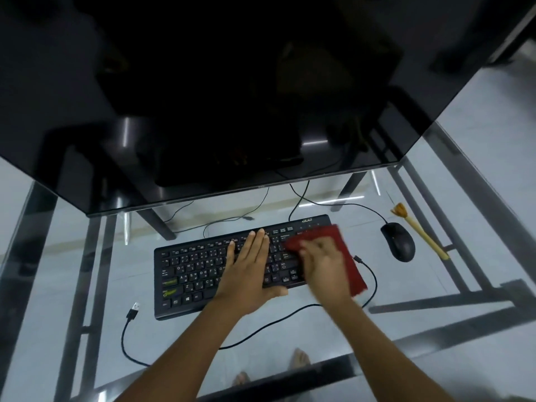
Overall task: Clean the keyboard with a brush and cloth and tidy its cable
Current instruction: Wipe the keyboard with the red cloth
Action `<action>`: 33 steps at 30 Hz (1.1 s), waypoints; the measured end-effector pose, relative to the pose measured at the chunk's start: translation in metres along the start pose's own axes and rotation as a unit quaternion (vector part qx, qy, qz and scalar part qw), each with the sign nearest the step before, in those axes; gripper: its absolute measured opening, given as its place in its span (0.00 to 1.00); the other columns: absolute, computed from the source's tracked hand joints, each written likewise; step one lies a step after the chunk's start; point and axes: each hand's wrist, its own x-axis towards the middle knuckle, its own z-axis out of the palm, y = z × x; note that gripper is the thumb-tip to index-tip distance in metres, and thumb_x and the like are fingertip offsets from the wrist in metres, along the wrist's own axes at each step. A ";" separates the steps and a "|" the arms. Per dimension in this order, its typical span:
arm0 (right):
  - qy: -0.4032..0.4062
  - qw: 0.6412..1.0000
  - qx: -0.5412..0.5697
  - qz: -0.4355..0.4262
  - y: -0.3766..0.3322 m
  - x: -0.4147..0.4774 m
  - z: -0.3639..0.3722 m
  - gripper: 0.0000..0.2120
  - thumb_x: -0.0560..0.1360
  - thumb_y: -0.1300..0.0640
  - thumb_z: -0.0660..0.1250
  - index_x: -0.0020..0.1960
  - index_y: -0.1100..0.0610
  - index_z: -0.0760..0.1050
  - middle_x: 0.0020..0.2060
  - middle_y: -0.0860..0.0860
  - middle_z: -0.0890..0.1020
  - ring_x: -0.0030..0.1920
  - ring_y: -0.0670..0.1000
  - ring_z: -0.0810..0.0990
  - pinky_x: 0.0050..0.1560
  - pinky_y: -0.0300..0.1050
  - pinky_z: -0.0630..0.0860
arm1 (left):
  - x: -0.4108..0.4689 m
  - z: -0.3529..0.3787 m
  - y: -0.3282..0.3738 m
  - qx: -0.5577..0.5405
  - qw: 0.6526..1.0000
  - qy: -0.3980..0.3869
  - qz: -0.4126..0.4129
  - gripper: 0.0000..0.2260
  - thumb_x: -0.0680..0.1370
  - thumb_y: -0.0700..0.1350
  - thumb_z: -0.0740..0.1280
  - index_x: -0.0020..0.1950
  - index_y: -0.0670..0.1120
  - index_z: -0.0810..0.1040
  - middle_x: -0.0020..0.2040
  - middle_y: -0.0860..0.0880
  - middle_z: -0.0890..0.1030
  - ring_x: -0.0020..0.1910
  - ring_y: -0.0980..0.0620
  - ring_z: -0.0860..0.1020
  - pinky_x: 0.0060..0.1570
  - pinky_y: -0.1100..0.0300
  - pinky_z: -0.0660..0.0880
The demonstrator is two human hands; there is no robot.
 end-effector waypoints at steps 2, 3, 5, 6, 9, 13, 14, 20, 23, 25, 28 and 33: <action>-0.085 0.982 -0.086 -0.143 0.003 -0.021 0.024 0.12 0.73 0.61 0.70 0.55 0.54 0.79 0.44 0.51 0.78 0.40 0.50 0.77 0.41 0.47 0.76 | 0.002 -0.002 -0.001 0.012 1.000 0.014 -0.004 0.50 0.69 0.74 0.57 0.79 0.48 0.42 0.79 0.49 0.39 0.76 0.51 0.34 0.71 0.44 0.30; -0.100 0.971 -0.110 -0.187 0.010 -0.019 0.027 0.11 0.73 0.58 0.70 0.55 0.52 0.78 0.43 0.49 0.77 0.41 0.48 0.76 0.41 0.47 0.74 | 0.002 -0.002 -0.002 0.012 1.000 0.021 -0.014 0.49 0.68 0.74 0.58 0.79 0.50 0.45 0.79 0.47 0.39 0.76 0.48 0.33 0.70 0.43 0.29; -0.069 0.988 -0.073 -0.118 0.010 0.001 0.007 0.06 0.74 0.51 0.65 0.50 0.49 0.78 0.41 0.45 0.79 0.39 0.44 0.78 0.39 0.46 0.74 | 0.001 -0.003 -0.003 -0.007 0.999 0.024 -0.045 0.49 0.66 0.74 0.62 0.79 0.54 0.47 0.79 0.44 0.38 0.75 0.44 0.31 0.69 0.41 0.29; -0.017 0.995 -0.081 -0.056 0.018 0.014 0.000 0.06 0.75 0.50 0.64 0.47 0.49 0.78 0.39 0.48 0.82 0.39 0.47 0.81 0.38 0.48 0.77 | 0.001 -0.003 -0.003 -0.015 0.998 0.022 -0.053 0.50 0.65 0.74 0.63 0.78 0.55 0.46 0.78 0.44 0.37 0.75 0.44 0.30 0.69 0.41 0.29; 0.074 0.987 -0.047 0.136 0.028 0.038 -0.012 0.08 0.78 0.59 0.63 0.52 0.54 0.80 0.49 0.54 0.81 0.44 0.58 0.81 0.44 0.41 0.75 | 0.001 -0.002 -0.002 -0.020 0.997 0.021 -0.068 0.56 0.64 0.75 0.65 0.79 0.49 0.41 0.79 0.46 0.37 0.75 0.46 0.31 0.71 0.43 0.31; -0.029 0.996 -0.072 -0.034 0.002 0.016 0.033 0.14 0.77 0.57 0.61 0.58 0.51 0.80 0.49 0.49 0.76 0.47 0.50 0.73 0.49 0.43 0.68 | 0.001 -0.001 -0.003 -0.019 0.996 0.023 -0.084 0.59 0.63 0.76 0.63 0.78 0.44 0.36 0.78 0.48 0.35 0.75 0.49 0.31 0.72 0.45 0.31; -0.070 0.990 -0.078 -0.095 -0.001 0.015 0.036 0.15 0.77 0.55 0.58 0.59 0.50 0.80 0.49 0.47 0.76 0.46 0.49 0.73 0.50 0.42 0.68 | 0.000 -0.001 -0.004 -0.017 0.996 0.023 -0.083 0.59 0.63 0.76 0.63 0.78 0.44 0.36 0.78 0.48 0.35 0.75 0.49 0.31 0.73 0.45 0.32; 0.076 0.991 -0.058 0.096 0.029 0.054 -0.001 0.10 0.78 0.61 0.64 0.56 0.58 0.81 0.48 0.54 0.78 0.45 0.54 0.80 0.49 0.48 0.77 | -0.002 0.001 -0.006 -0.008 0.996 0.039 -0.074 0.59 0.62 0.79 0.57 0.78 0.45 0.36 0.78 0.49 0.35 0.75 0.51 0.31 0.73 0.46 0.32; 0.018 0.993 -0.111 -0.043 0.001 0.028 0.032 0.11 0.73 0.60 0.70 0.56 0.54 0.82 0.46 0.55 0.79 0.43 0.56 0.77 0.46 0.51 0.73 | -0.001 0.004 -0.009 -0.008 0.996 0.047 -0.074 0.60 0.61 0.80 0.57 0.79 0.45 0.38 0.79 0.49 0.37 0.76 0.51 0.32 0.72 0.47 0.31; -0.019 0.984 -0.139 -0.112 0.001 0.027 0.035 0.12 0.73 0.56 0.71 0.56 0.49 0.82 0.45 0.53 0.78 0.43 0.54 0.75 0.45 0.49 0.69 | -0.001 0.004 -0.009 -0.006 0.996 0.048 -0.069 0.59 0.61 0.80 0.56 0.79 0.45 0.39 0.79 0.49 0.38 0.76 0.51 0.33 0.73 0.47 0.33; 0.044 0.986 -0.158 0.031 0.019 0.044 0.021 0.11 0.77 0.51 0.66 0.58 0.47 0.80 0.49 0.53 0.75 0.49 0.57 0.72 0.52 0.54 0.67 | -0.001 0.005 -0.010 -0.002 0.996 0.050 -0.067 0.59 0.61 0.81 0.55 0.79 0.45 0.39 0.79 0.49 0.37 0.76 0.51 0.33 0.74 0.47 0.34; -0.007 0.988 -0.147 -0.039 -0.013 0.022 0.043 0.13 0.77 0.48 0.63 0.61 0.41 0.77 0.57 0.49 0.74 0.54 0.53 0.69 0.55 0.53 0.64 | 0.000 0.007 -0.010 -0.006 0.996 0.052 -0.071 0.60 0.60 0.82 0.54 0.79 0.45 0.40 0.79 0.49 0.39 0.76 0.52 0.34 0.74 0.47 0.34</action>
